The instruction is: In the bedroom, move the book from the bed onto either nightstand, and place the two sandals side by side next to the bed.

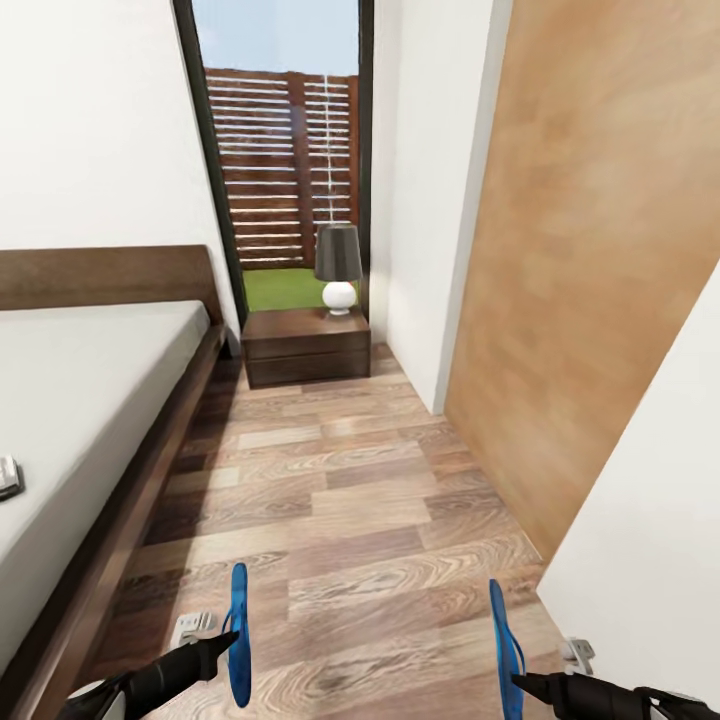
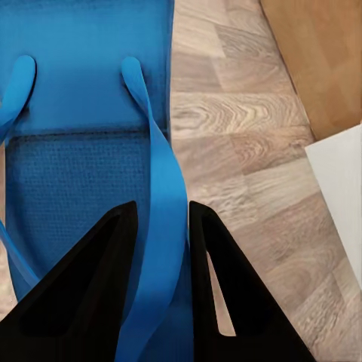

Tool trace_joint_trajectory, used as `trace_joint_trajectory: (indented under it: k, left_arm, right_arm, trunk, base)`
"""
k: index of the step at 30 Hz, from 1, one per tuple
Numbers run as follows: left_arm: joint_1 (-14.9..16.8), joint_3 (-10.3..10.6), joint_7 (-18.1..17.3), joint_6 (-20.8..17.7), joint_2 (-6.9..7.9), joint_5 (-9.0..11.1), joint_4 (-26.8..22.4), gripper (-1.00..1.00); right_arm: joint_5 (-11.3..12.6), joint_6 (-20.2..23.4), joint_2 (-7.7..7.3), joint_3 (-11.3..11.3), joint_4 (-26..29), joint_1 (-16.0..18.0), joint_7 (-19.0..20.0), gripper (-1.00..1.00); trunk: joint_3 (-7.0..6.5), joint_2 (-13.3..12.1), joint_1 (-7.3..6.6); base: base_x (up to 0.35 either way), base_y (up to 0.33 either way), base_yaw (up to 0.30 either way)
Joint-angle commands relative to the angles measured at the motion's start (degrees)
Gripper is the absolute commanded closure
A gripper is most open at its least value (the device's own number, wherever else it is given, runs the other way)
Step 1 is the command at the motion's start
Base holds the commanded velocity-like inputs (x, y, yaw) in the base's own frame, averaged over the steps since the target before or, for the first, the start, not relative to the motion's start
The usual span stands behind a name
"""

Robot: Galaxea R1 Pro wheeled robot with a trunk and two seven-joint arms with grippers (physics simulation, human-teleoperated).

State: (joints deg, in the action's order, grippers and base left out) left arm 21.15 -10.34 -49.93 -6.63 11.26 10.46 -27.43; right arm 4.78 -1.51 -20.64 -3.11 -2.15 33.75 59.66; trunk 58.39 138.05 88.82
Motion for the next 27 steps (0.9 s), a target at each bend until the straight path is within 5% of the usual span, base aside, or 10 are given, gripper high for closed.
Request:
trace_joint_trajectory:
  k: [1, 27]
  left_arm:
    - [0.01, -0.12, -0.22, -0.58, -0.01, 0.44, 0.01, 1.0]
    - [-0.01, -0.12, -0.18, -0.58, -0.01, 0.44, 0.01, 1.0]
  right_arm:
    - [0.04, -0.16, 0.0, -0.4, -0.22, 0.09, 0.21, 1.0]
    - [-0.04, -0.16, 0.05, -0.4, -0.22, 0.09, 0.19, 1.0]
  trunk:
    - [0.05, 0.02, 0.02]
    - [0.05, 0.02, 0.02]
  base:
    - [0.329, 0.0, 0.0]
    - [0.329, 0.0, 0.045]
